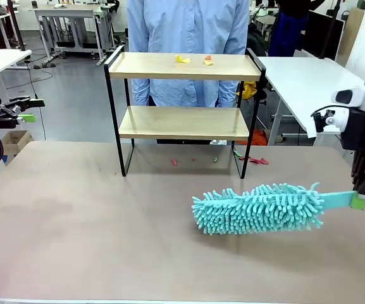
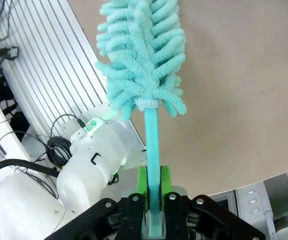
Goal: Clean the shelf.
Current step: Clean the specific section of the Shelf indicated by the human with the Duster.
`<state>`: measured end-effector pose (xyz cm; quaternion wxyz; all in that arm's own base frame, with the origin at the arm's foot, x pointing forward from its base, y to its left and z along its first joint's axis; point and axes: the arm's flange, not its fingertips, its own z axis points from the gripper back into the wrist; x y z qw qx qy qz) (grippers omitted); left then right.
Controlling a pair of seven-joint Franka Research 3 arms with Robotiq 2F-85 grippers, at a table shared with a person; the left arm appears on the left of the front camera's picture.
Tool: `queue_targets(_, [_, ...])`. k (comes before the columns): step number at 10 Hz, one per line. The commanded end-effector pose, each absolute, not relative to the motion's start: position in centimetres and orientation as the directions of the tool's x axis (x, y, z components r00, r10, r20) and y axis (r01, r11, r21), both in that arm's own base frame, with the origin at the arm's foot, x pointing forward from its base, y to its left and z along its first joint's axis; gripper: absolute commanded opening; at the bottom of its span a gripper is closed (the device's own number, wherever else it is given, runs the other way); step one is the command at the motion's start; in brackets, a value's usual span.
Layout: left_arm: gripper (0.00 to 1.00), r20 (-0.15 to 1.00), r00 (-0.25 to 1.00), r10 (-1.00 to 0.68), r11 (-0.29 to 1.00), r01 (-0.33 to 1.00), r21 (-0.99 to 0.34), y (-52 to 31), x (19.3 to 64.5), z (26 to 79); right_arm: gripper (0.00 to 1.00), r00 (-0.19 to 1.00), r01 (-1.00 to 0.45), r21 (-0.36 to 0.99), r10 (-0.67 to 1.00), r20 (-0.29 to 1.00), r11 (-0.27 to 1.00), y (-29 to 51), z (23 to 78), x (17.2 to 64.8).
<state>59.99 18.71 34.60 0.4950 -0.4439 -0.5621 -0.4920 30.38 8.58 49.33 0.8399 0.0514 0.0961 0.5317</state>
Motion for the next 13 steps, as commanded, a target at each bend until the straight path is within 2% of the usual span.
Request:
queue_targets(1, [1.0, 0.992, -0.127, 0.006, 0.115, 0.985, 0.125, 18.55, 59.75, 34.77, 0.13, 0.419, -0.878, 0.208, 0.903, -0.098, 0.43, 9.61, 48.86, 30.48])
queue_targets(13, [1.0, 0.992, -0.127, 0.006, 0.115, 0.985, 0.125, 18.55, 59.75, 34.77, 0.13, 0.419, -0.878, 0.208, 0.903, -0.098, 0.43, 9.61, 48.86, 30.48])
